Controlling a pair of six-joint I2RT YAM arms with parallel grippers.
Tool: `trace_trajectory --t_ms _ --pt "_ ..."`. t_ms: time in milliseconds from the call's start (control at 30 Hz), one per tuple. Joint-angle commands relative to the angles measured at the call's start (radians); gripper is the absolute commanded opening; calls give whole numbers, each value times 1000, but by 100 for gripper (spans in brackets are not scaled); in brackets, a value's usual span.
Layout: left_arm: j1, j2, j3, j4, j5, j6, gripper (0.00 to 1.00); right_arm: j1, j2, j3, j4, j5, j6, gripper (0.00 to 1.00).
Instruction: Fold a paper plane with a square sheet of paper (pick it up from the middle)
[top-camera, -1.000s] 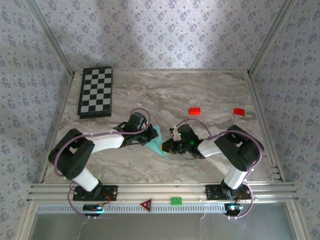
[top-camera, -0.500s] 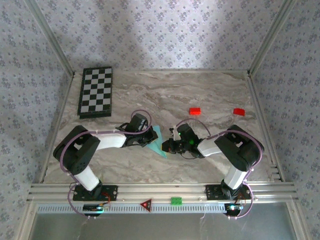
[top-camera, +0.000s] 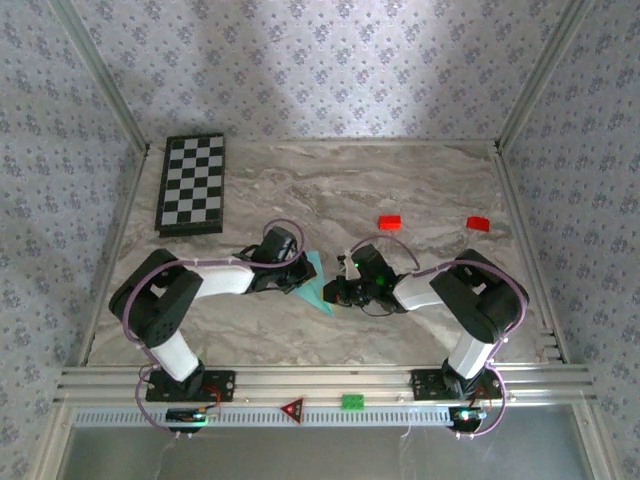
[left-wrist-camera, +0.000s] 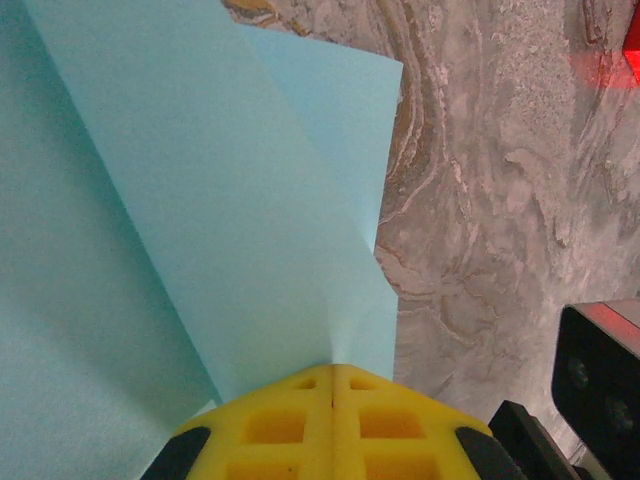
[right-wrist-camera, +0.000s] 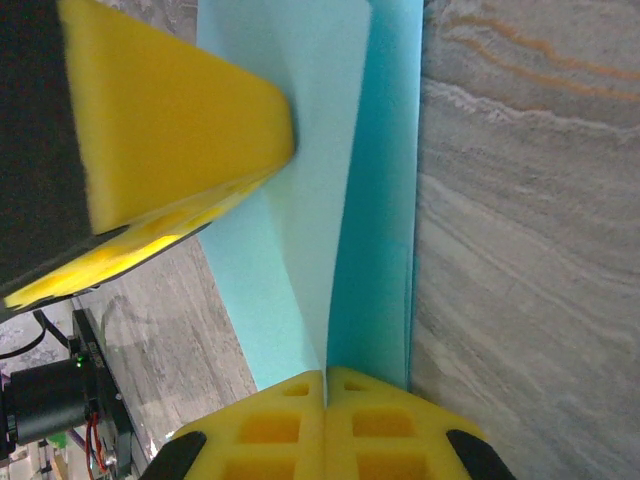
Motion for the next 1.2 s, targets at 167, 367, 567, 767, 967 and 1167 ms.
trace_trajectory --t_ms 167,367,567,767,967,1167 --pt "-1 39 26 -17 0 8 0 18 21 9 -98 21 -24 0" --pt "-1 45 24 -33 -3 12 0 18 21 8 -104 22 -26 0" --pt "-1 57 9 -42 -24 8 0 17 27 13 -110 15 -26 0" --pt "-1 65 0 -36 -26 3 0 16 25 16 -119 8 -25 2" --pt "-1 64 1 -47 -27 11 0 16 -7 31 -133 -18 -16 8" --pt "-1 68 -17 -38 -29 7 0 16 -62 33 -176 -24 -15 14"
